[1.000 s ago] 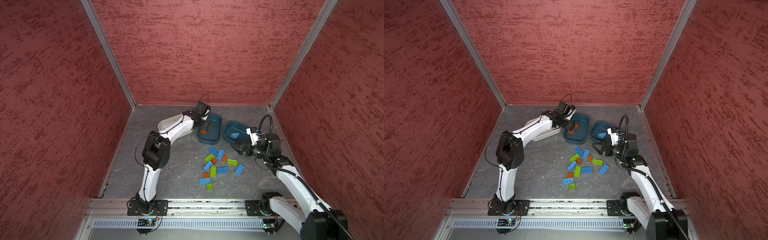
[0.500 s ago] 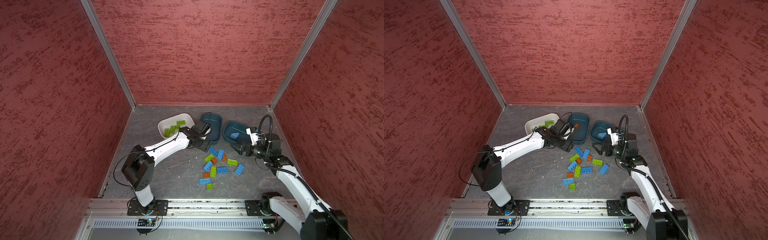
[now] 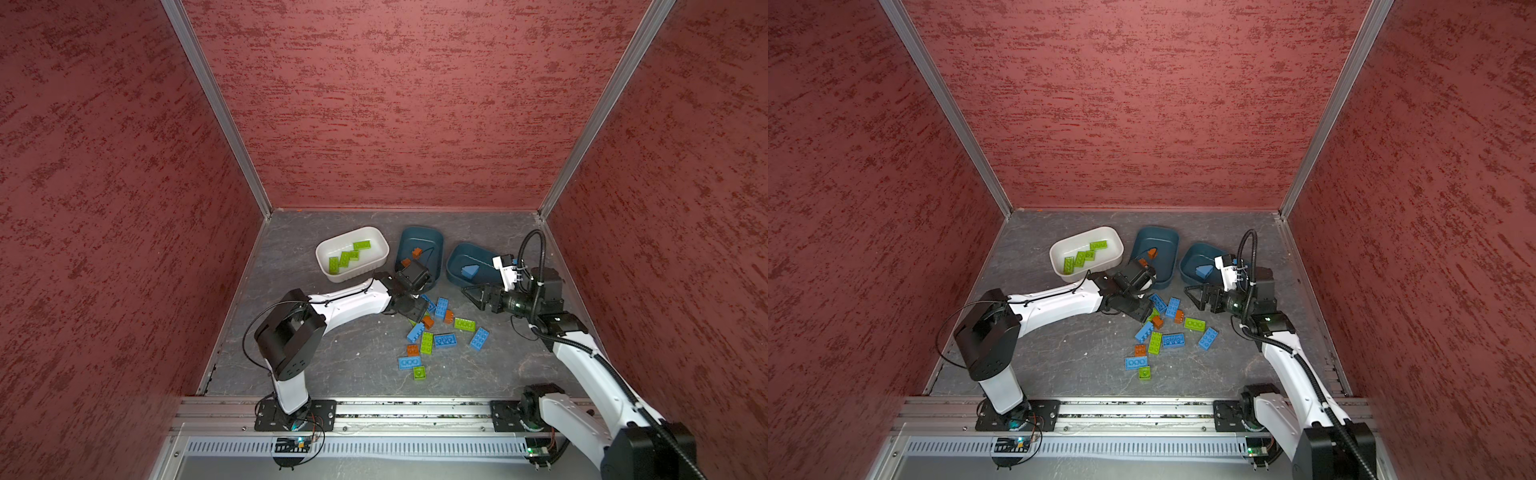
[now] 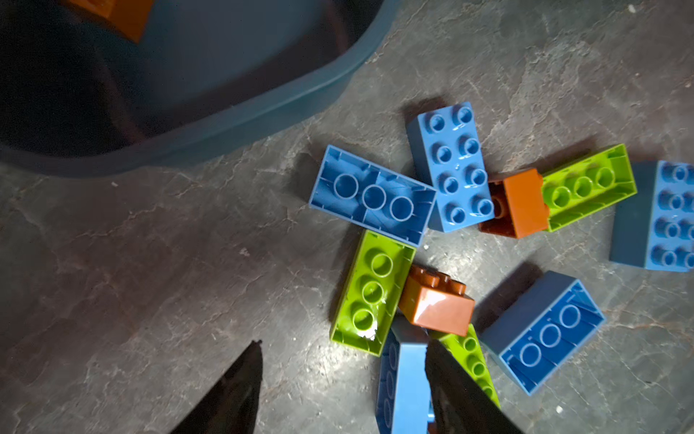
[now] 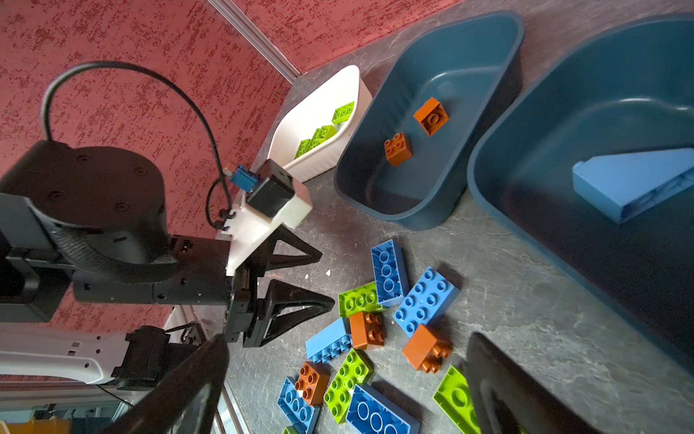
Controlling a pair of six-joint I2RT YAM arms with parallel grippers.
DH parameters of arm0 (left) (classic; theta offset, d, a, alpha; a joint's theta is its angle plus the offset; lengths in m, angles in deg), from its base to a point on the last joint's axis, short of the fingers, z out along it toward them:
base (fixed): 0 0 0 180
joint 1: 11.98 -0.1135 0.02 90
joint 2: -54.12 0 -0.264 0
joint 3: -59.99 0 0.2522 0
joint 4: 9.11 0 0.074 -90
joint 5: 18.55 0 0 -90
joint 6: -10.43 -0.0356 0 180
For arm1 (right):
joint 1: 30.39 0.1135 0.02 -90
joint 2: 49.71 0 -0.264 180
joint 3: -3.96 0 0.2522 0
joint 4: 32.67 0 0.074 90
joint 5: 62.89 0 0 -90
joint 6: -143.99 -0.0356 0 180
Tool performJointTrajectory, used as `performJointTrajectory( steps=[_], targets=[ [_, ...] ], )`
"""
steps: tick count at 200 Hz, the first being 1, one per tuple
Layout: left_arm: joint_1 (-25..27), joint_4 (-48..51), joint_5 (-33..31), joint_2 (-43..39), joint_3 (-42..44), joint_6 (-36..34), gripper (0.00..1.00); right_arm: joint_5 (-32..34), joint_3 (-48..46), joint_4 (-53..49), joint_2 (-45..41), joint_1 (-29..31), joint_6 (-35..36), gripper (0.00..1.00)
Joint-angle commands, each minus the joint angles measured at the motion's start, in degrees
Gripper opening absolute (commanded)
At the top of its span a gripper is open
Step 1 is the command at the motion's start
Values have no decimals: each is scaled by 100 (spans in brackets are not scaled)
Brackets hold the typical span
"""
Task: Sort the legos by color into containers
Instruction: 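Return the left gripper to the pile and grasp a lime-green brick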
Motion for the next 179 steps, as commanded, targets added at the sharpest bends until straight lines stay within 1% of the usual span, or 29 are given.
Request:
performJointTrajectory(
  steps=[1, 31, 56, 117, 179],
  targets=[
    [-38, -258, -60, 247, -23, -458, 65, -27, -85, -41, -148, 28, 69, 99],
    [-44, -270, -138, 465, -36, -781, 63, -1, -101, -107, -185, 23, 89, 99],
    [-38, -307, -5, 599, -49, -882, 63, 8, -125, -75, -177, 27, 69, 99],
    [62, -327, 435, 670, -71, -827, 63, 8, -88, -85, -111, 25, 98, 99],
    [113, -246, 500, 806, -225, -761, 64, -3, -109, -84, -93, 28, 95, 99]
  ],
)
